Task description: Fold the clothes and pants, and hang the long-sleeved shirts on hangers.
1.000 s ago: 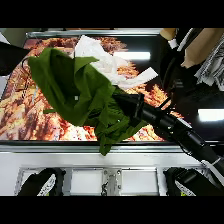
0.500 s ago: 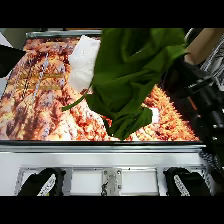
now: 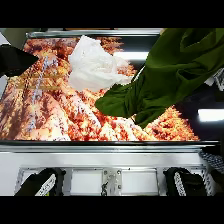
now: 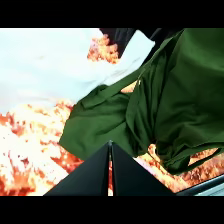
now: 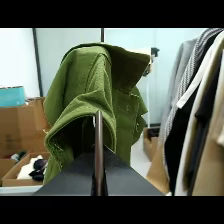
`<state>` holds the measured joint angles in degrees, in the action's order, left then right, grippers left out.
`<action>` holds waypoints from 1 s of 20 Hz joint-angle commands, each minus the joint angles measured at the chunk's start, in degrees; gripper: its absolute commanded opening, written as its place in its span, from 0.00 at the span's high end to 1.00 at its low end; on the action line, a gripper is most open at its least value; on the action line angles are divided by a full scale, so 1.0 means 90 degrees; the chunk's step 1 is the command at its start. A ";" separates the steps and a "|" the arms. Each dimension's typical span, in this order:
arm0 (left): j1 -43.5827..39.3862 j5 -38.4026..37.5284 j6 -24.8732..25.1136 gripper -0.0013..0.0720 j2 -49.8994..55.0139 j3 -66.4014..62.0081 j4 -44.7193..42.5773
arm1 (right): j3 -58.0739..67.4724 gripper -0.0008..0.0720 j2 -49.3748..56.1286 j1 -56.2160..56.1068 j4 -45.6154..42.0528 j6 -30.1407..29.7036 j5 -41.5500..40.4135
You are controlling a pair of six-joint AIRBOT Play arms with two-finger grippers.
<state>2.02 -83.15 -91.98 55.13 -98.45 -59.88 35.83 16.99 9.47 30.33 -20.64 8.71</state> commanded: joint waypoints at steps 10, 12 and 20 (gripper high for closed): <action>-0.0002 -0.0126 0.0270 0.96 0.0153 0.0002 -0.0007 | 0.2640 0.97 0.1562 0.0051 -0.0136 -0.3002 -0.4833; -0.0002 -0.0070 0.0415 0.96 0.0155 0.0002 -0.0007 | 0.3356 0.97 0.2040 0.0051 -0.0525 -0.3228 -0.5037; -0.0002 0.0138 0.0571 0.96 0.0155 0.0002 -0.0007 | 0.5646 0.98 0.3291 0.0051 -0.2208 -0.3208 -0.5663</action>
<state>2.02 -83.00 -87.37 56.51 -98.45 -59.92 80.14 43.13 9.91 15.57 -48.69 -39.13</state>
